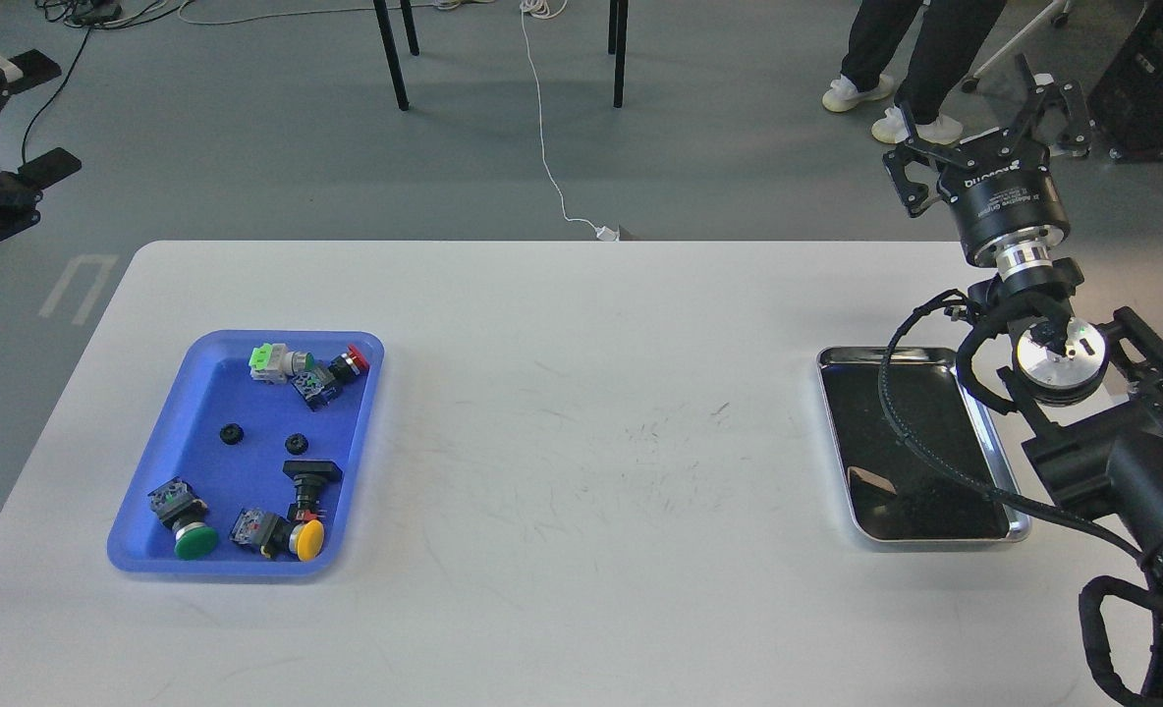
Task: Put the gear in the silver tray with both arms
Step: 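Move the left gripper toward the blue tray of parts, then grasp a small black gear in the blue tray with the left gripper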
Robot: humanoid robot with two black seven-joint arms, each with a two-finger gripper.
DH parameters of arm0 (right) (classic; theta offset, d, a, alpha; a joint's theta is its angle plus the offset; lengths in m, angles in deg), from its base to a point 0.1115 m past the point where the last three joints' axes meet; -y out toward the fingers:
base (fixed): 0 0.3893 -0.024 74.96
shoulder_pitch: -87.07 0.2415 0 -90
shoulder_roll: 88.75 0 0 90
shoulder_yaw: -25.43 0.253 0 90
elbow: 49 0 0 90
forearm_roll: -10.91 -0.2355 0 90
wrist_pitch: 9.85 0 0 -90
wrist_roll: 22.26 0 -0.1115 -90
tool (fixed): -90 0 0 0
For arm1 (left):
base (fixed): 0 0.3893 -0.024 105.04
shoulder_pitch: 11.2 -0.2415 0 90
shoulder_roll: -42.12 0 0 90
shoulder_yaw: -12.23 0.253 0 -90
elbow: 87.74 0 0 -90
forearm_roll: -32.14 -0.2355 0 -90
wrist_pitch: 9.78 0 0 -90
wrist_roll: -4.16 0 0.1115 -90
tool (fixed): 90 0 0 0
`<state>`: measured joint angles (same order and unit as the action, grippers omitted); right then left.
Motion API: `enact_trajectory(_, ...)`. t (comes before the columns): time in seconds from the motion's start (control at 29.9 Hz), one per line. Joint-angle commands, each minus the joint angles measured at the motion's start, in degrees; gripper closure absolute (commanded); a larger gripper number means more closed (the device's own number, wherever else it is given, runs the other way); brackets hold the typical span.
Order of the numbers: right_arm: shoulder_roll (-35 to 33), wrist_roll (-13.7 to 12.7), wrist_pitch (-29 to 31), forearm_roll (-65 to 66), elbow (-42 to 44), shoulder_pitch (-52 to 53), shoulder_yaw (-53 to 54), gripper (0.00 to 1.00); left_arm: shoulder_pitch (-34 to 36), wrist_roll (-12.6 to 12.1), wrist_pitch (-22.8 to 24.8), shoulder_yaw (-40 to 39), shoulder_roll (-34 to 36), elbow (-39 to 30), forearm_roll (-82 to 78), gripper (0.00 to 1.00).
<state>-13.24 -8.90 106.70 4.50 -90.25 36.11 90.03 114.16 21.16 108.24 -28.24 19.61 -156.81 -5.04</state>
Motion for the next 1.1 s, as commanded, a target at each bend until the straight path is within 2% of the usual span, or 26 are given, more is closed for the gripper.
enact_trajectory(0.0,-0.11,-0.09,-0.01,0.00,-0.15,-0.02,0.00,0.01,-0.38,1.71,-0.03,0.30,0.98,-3.43,-13.05,0.03)
enact_trajectory(0.1,-0.81,-0.09,-0.01,0.00,-0.15,-0.20,0.00,0.01,-0.38,4.88,-0.03,0.48,1.42,-5.01,-25.09,0.03)
enact_trajectory(0.23,-0.81,-0.09,-0.01,0.00,-0.23,-0.63,0.00,0.01,-0.38,5.15,-0.03,2.58,1.33,-8.00,-36.52,0.03)
enact_trajectory(0.33,-0.81,0.00,-0.01,0.00,-0.32,-0.90,0.00,0.01,-0.47,5.15,-3.49,6.53,0.72,-9.59,-46.11,0.07)
enact_trajectory(0.5,-1.25,0.00,-0.01,0.00,-0.23,-1.78,0.08,0.01,-0.73,4.80,-13.15,13.56,-3.23,-8.89,-61.40,0.08)
enact_trajectory(0.7,-2.74,0.00,-0.01,0.00,-0.23,-2.57,0.00,0.01,-0.73,4.62,-25.55,22.26,-10.26,1.02,-69.43,0.09)
enact_trajectory(0.77,-3.09,0.00,-0.01,0.00,-0.15,-2.66,0.00,0.01,-0.73,4.62,-28.98,25.34,-11.76,3.23,-69.43,0.16)
enact_trajectory(0.9,-3.71,-0.09,-0.01,0.00,-0.23,-3.01,0.08,0.01,-0.82,4.36,-31.71,29.56,-14.39,7.09,-69.34,0.26)
enact_trajectory(1.07,-3.71,0.00,-0.01,0.00,-0.23,-3.01,0.08,0.01,-0.82,4.36,-31.72,30.36,-18.18,13.60,-69.34,0.37)
